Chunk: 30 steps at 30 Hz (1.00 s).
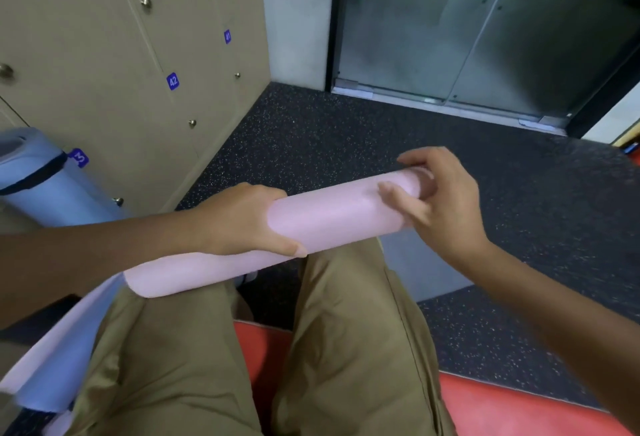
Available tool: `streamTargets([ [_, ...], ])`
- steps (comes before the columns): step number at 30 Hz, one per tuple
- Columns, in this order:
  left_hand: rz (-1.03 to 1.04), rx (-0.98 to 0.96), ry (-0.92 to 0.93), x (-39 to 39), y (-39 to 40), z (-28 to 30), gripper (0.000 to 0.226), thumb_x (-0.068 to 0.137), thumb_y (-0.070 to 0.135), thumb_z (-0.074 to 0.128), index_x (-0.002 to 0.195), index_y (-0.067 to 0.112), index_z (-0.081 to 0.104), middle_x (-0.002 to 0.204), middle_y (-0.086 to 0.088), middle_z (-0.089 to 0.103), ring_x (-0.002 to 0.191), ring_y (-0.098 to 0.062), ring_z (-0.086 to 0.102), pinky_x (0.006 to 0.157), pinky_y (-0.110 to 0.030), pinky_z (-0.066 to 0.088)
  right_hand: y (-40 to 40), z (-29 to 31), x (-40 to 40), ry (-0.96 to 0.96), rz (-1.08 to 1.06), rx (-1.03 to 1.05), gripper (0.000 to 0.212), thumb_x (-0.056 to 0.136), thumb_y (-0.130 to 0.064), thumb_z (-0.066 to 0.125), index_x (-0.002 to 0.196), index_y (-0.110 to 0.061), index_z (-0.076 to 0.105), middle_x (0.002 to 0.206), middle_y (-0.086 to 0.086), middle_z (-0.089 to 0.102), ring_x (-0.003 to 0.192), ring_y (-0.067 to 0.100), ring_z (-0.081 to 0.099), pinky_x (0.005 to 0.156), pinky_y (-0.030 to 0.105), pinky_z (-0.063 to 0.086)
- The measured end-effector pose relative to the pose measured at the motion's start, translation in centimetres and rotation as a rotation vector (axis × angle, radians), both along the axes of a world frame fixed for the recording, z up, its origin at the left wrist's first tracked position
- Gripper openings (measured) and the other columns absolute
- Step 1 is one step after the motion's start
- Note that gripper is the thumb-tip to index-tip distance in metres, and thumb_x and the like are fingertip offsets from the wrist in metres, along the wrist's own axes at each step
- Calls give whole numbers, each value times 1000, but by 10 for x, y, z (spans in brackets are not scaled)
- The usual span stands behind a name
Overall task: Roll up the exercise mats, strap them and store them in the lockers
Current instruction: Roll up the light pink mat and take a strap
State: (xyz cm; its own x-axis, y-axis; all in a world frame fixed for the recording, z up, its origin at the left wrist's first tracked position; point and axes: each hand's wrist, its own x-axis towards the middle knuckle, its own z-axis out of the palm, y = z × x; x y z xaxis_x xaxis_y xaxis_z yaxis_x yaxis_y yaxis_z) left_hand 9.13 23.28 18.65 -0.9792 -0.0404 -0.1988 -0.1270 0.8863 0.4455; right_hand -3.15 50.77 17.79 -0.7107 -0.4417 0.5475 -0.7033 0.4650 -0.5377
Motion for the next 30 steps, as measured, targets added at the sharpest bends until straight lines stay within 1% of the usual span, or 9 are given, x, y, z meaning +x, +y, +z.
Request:
streamTargets([
  [4,77,234,82,-5,7,8,60,49,77,76,89,32,70,88,19,72,83,-2,67,77,-33,53,-17,42,-6,-138,-100,-324,32,91,-45,71,109,-20,66,108,-12,67,101,-1,60,86,10,42],
  [7,111,383,134,-8,12,11,64,53,68,82,102,28,74,99,16,76,93,-3,71,89,-39,57,-31,69,-11,-257,-81,-392,22,94,-42,69,111,-28,67,106,-20,67,100,-10,58,79,4,40],
  [10,131,483,142,-8,13,9,64,60,58,86,113,26,72,107,12,76,101,-7,72,95,-45,56,-41,87,-13,-247,-25,-357,31,89,-49,72,113,-31,69,109,-18,68,104,-6,59,81,6,41],
  [13,127,508,182,-4,19,13,65,67,47,89,123,28,62,115,12,72,106,-7,69,97,-49,54,-54,99,-2,-162,16,-277,49,78,-67,70,113,-34,70,109,-20,67,107,-5,59,85,7,41],
  [16,152,563,330,1,36,26,67,69,41,94,122,33,55,114,13,71,104,-7,69,92,-47,56,-68,112,20,-53,44,-249,59,73,-74,67,116,-34,71,112,-20,67,108,-6,58,87,6,40],
  [18,199,627,447,6,48,31,72,65,42,96,123,36,55,114,14,71,105,-7,68,90,-46,56,-74,123,34,-2,87,-250,63,71,-75,68,118,-33,72,114,-20,67,109,-5,60,91,11,43],
  [22,229,762,547,21,64,21,86,64,39,95,138,43,49,130,19,67,121,-4,63,98,-37,52,-82,129,60,55,203,-153,69,67,-75,70,120,-31,73,114,-21,68,110,-1,63,93,17,47],
  [26,261,848,504,39,60,1,82,67,23,93,136,36,50,128,19,68,121,-4,63,93,-19,51,-79,121,64,-78,409,-99,68,68,-62,79,127,-29,69,116,-22,68,112,-2,62,93,13,45],
  [30,283,854,432,56,59,-14,77,70,10,94,130,32,53,121,26,68,115,3,64,88,-11,49,-78,102,61,-171,530,-53,72,64,-46,90,129,-24,67,115,-14,69,112,12,64,94,33,53],
])
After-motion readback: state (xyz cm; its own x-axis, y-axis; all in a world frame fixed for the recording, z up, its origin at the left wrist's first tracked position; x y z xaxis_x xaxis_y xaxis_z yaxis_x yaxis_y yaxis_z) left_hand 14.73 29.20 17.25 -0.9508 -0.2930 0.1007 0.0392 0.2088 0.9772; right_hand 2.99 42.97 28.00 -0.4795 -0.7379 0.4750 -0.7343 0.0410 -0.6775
